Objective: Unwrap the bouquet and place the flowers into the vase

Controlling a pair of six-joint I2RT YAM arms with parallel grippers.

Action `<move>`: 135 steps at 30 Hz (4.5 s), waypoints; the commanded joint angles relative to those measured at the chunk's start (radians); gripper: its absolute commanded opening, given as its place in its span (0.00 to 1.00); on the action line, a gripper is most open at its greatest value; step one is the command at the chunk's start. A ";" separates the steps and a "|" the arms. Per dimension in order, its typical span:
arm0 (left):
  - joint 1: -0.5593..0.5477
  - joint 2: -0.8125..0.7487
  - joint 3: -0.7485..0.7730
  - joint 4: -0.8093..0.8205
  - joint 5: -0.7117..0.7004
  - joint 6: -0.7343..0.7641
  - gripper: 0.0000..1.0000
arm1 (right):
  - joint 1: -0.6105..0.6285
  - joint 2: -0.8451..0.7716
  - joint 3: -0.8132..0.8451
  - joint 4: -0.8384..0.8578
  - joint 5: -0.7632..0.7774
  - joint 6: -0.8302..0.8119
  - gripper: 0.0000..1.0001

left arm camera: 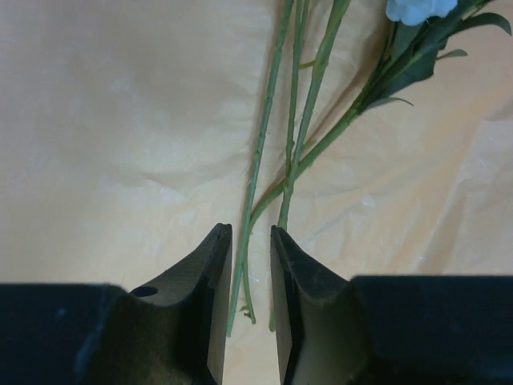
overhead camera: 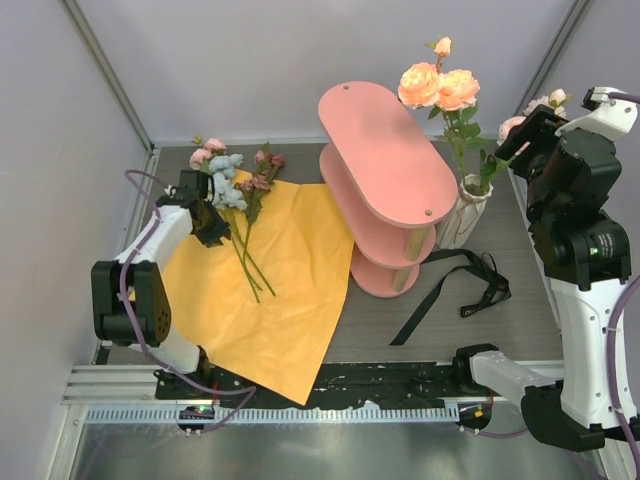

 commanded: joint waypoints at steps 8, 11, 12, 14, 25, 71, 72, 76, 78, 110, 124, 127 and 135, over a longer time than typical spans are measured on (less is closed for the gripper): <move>-0.026 0.209 0.154 0.004 -0.136 0.005 0.29 | 0.011 -0.027 0.019 0.053 -0.055 -0.011 0.70; -0.035 0.267 0.186 0.000 -0.127 0.011 0.29 | 0.022 -0.029 0.013 0.056 -0.041 -0.019 0.70; -0.038 0.279 0.188 0.004 -0.127 0.011 0.29 | 0.025 -0.030 0.012 0.059 -0.038 -0.022 0.70; -0.046 0.287 0.180 0.017 -0.124 0.008 0.29 | 0.034 -0.032 0.005 0.062 -0.027 -0.030 0.70; -0.059 0.338 0.166 0.032 -0.144 -0.003 0.25 | 0.059 -0.041 -0.008 0.070 -0.012 -0.042 0.70; -0.136 0.143 0.113 -0.088 -0.154 0.137 0.14 | 0.065 -0.013 0.050 0.050 -0.044 -0.056 0.70; -0.130 0.140 0.093 -0.077 -0.146 0.125 0.19 | 0.068 -0.012 0.050 0.050 -0.044 -0.057 0.71; -0.066 0.106 0.061 -0.005 -0.087 0.085 0.38 | 0.078 -0.012 0.045 0.050 -0.043 -0.061 0.71; -0.041 0.091 0.062 0.016 -0.052 0.077 0.38 | 0.083 -0.015 0.041 0.055 -0.041 -0.064 0.70; 0.034 0.413 0.229 -0.011 -0.150 0.055 0.31 | 0.105 -0.027 0.001 0.075 -0.069 -0.067 0.71; 0.007 0.309 0.260 -0.040 -0.274 0.112 0.00 | 0.112 -0.036 0.004 0.073 -0.116 -0.053 0.71; 0.005 0.151 0.271 -0.071 -0.276 0.141 0.00 | 0.138 -0.023 0.007 0.076 -0.119 -0.068 0.71; 0.007 -0.276 0.249 0.012 -0.151 0.196 0.00 | 0.140 0.079 0.197 0.047 -0.367 -0.038 0.68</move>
